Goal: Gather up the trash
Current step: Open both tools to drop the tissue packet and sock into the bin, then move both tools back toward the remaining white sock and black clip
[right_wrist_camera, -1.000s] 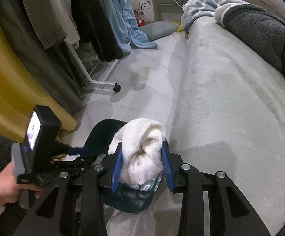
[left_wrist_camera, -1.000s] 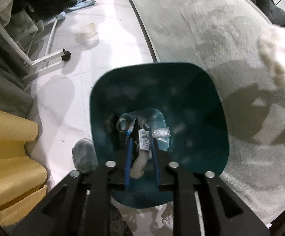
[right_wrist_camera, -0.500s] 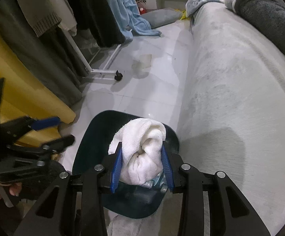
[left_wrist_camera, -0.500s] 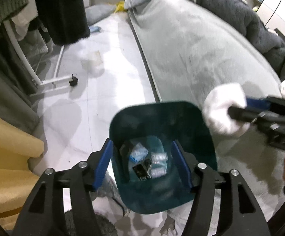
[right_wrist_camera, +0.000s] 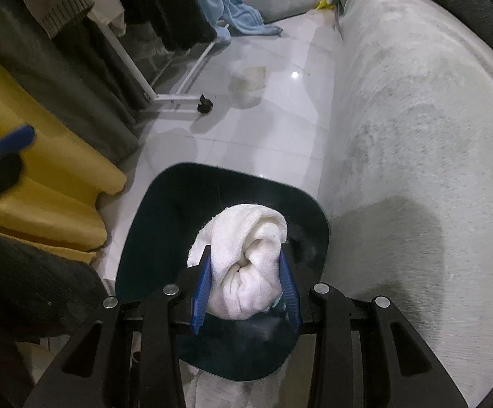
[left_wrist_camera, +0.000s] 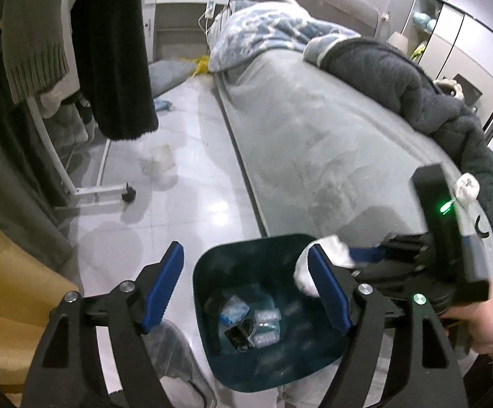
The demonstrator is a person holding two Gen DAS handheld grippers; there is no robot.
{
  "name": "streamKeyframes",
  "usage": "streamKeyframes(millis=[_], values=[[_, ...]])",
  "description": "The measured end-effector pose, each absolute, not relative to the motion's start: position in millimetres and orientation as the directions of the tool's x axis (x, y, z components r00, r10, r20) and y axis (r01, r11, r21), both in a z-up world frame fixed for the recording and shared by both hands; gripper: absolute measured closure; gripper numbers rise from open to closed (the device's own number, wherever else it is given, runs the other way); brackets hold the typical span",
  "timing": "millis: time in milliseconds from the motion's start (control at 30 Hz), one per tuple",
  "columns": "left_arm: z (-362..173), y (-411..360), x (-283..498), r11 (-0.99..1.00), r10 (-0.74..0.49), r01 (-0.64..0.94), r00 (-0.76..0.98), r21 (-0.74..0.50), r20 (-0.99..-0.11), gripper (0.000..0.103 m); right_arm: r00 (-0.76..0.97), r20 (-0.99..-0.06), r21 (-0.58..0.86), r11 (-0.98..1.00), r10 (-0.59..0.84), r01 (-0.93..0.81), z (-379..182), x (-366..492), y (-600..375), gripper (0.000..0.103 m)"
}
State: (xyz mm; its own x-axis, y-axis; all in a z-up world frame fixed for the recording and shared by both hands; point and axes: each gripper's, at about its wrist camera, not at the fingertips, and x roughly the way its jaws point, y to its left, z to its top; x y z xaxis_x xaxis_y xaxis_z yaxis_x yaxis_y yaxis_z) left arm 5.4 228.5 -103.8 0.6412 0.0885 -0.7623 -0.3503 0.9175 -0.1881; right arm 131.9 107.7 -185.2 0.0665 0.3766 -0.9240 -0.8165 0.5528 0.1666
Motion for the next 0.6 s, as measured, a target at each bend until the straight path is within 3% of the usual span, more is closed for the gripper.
streamKeyframes(millis=[300,467,600], values=[[-68.1,217.0,3.2,0.934,0.107,-0.308,0.724,-0.182,-0.681,0.023,0.060,-0.944,0.134,0.545,0.324,-0.828,-199.7,124.7,112.3,0.055],[-50.6,210.4,4.9,0.938,0.104,-0.286,0.769,-0.194,-0.631,0.021,0.037,-0.940,0.159,0.531,0.339,-0.832,-191.0,116.0,115.8,0.036],[-35.0,202.6,5.0,0.942,0.110,-0.275,0.797,-0.194,-0.594,0.021,0.044,-0.928,0.165,0.514,0.369,-0.842,-173.5,111.0,114.4,0.027]])
